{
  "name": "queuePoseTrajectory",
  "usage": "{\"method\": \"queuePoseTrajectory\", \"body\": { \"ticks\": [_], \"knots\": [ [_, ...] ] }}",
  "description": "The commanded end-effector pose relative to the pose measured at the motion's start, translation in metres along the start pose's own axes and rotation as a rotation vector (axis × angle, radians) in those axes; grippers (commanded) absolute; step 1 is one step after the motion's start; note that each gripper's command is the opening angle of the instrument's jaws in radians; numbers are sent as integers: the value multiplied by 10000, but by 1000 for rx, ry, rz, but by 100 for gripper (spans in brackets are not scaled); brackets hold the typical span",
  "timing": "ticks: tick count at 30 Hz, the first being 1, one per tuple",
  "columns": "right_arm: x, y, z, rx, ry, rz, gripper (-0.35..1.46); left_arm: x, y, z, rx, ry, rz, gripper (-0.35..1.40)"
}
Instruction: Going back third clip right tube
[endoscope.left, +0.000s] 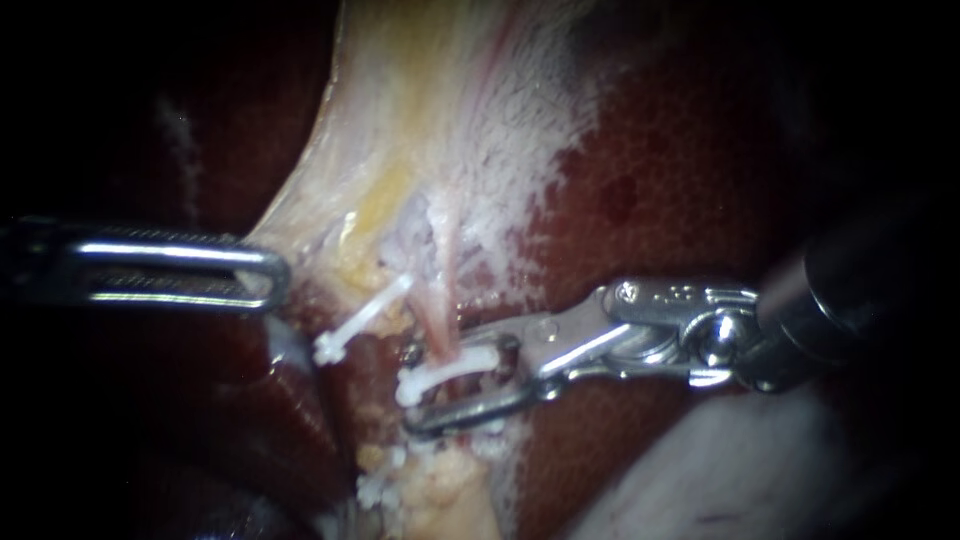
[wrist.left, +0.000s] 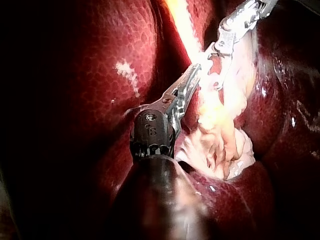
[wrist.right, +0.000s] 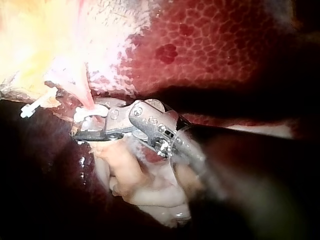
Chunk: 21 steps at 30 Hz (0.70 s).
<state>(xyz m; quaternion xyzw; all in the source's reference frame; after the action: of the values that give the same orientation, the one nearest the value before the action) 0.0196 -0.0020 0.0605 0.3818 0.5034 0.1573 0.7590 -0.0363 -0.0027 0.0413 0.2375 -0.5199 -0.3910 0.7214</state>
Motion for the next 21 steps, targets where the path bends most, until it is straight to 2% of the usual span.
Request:
{"method": "queuePoseTrajectory", "body": {
  "ticks": [1,4,10,14,21],
  "knots": [
    [0,0,-4,-3,1,-4,52,0,0,0,0,0,0,-35],
    [-3,-3,-12,-18,7,-4,53,0,0,0,0,0,0,-35],
    [-7,-6,-43,-93,29,-136,58,0,0,-1,1,0,0,-35],
    [-3,-6,-71,-172,44,-231,60,0,1,-1,1,0,0,-35],
    [6,-11,-111,-223,46,-286,60,1,2,-1,2,1,0,-35]
  ]
}}
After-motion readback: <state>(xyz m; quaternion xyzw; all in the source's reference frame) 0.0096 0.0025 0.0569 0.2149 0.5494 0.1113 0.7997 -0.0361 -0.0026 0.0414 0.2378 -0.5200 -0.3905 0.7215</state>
